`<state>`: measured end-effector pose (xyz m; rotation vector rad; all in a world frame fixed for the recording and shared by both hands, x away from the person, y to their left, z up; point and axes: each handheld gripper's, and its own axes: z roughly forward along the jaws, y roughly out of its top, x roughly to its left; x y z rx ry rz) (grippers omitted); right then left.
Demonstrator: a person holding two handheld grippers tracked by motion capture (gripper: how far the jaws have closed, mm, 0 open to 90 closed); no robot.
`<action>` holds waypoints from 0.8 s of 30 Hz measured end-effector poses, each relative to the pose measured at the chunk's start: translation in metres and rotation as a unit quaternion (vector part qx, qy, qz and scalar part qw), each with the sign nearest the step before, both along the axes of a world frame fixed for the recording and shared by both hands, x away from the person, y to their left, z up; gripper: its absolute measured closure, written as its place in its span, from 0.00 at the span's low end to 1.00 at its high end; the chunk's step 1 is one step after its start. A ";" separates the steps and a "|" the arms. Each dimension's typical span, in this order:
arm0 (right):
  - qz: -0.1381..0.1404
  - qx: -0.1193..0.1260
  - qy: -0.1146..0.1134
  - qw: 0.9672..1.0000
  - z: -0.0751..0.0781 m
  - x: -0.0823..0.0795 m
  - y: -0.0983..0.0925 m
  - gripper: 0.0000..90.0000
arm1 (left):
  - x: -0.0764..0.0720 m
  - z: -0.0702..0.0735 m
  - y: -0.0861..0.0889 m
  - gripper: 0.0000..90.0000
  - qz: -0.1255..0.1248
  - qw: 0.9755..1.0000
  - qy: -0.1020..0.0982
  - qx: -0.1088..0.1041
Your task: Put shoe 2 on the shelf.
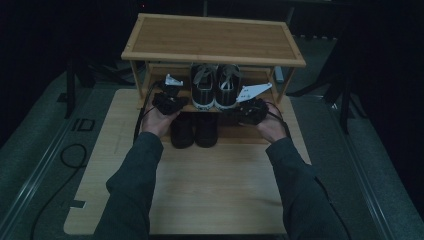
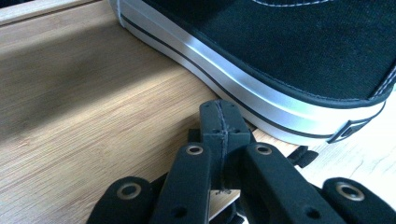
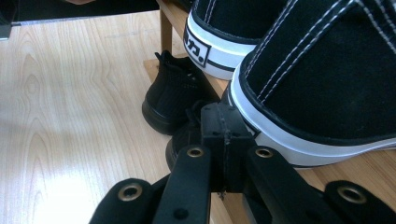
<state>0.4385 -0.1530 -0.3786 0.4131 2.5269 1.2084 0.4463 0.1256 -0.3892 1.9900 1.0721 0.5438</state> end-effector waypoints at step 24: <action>-0.029 0.022 -0.003 0.999 -0.005 0.005 -0.003 1.00 | 0.002 0.000 0.003 1.00 -0.006 1.000 0.006 -0.012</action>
